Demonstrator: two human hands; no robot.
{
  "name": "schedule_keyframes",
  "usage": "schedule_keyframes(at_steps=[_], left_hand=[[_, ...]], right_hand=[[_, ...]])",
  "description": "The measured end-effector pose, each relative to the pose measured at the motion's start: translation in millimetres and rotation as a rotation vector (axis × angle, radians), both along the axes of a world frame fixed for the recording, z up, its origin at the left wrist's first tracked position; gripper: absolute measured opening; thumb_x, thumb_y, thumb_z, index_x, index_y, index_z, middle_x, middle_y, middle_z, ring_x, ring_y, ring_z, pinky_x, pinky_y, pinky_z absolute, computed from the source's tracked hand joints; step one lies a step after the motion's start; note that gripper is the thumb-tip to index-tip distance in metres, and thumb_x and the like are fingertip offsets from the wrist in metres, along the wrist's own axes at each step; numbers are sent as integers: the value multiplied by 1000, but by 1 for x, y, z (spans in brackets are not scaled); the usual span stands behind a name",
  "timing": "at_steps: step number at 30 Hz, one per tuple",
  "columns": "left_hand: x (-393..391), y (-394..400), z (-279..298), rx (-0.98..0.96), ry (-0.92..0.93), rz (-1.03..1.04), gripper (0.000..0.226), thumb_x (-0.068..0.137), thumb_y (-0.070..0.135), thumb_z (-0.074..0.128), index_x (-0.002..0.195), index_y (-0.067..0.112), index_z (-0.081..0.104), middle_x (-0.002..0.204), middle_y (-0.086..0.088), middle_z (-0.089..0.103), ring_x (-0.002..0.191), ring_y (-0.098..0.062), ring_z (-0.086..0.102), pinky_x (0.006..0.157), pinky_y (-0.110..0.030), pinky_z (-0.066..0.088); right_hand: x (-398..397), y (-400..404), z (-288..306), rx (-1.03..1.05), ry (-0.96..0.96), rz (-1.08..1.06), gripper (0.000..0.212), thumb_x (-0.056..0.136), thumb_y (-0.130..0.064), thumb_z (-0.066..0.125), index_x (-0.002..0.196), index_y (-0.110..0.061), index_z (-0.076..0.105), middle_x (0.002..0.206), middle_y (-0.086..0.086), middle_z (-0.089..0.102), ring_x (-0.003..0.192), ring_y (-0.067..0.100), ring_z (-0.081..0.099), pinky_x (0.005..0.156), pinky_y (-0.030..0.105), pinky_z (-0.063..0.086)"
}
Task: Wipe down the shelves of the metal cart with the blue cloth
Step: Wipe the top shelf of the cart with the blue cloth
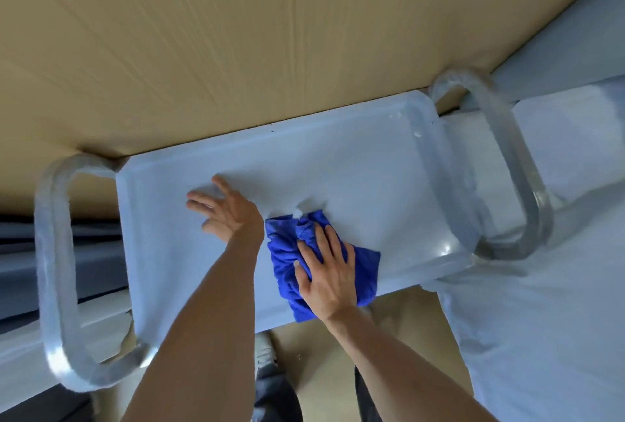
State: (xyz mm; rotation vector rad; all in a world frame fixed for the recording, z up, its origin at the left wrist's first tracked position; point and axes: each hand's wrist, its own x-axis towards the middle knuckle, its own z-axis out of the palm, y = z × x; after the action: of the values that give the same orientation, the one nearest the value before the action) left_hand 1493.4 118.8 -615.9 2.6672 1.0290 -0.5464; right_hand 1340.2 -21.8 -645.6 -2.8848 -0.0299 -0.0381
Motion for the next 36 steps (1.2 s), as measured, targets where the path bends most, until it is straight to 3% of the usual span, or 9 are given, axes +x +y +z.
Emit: schedule_keyframes(at_steps=[4,8,11,15,19,24,27,30,36], left_hand=[[21,-31,1,-20,16,90,78,86,0,52,151,24,15,157,-28,-7,147,-43,-1,102,-58,35],[35,-51,3,15,-7,48,64,95,3,47,149,26,21,157,-28,2,145,-43,8,99,-54,39],[31,-68,-2,25,-38,27,48,99,9,46,143,22,34,154,-25,14,140,-39,21,91,-50,44],[37,-101,-7,-59,-37,53,49,99,21,46,144,20,27,156,-24,0,144,-39,7,94,-53,42],[53,-110,0,-119,72,109,72,97,34,52,154,17,10,157,-26,-17,147,-42,-10,107,-56,33],[65,-122,13,-57,198,76,76,101,34,47,156,10,-1,156,-33,-11,146,-46,-5,111,-57,27],[75,-149,22,-96,167,-19,79,97,20,55,156,21,3,157,-29,-13,147,-43,-6,107,-58,33],[79,-182,27,-229,186,-110,108,80,51,73,154,32,-4,153,-29,-26,145,-46,-16,104,-55,36],[80,-192,22,-222,177,-76,116,77,55,74,153,34,-11,151,-31,-30,143,-49,-19,105,-55,38]], right_hand=[[39,-8,-1,70,-4,-48,32,96,-37,49,117,-24,69,143,8,55,135,30,46,101,53,41],[133,-50,-4,36,39,-111,36,99,-40,43,123,-26,66,148,5,50,140,26,40,106,54,36],[199,-62,-6,19,78,58,37,101,-38,39,127,-25,63,153,3,42,146,25,29,108,57,29],[235,-57,-7,83,74,93,34,98,-35,43,112,-23,71,137,2,57,136,28,44,102,55,32],[231,-82,0,148,155,-254,41,102,-39,37,137,-27,56,155,1,38,148,26,25,111,56,19],[246,-157,13,192,246,-601,46,105,-40,34,149,-27,42,164,1,20,152,28,9,116,57,12],[236,-178,12,170,213,-564,51,102,-44,36,147,-21,44,161,8,27,150,31,17,115,59,18],[212,-181,10,146,206,-500,64,95,-57,37,143,-16,48,155,16,37,146,36,26,112,59,24],[54,-182,19,77,221,-562,85,88,-74,36,144,-10,48,154,21,36,144,39,29,107,60,34]])
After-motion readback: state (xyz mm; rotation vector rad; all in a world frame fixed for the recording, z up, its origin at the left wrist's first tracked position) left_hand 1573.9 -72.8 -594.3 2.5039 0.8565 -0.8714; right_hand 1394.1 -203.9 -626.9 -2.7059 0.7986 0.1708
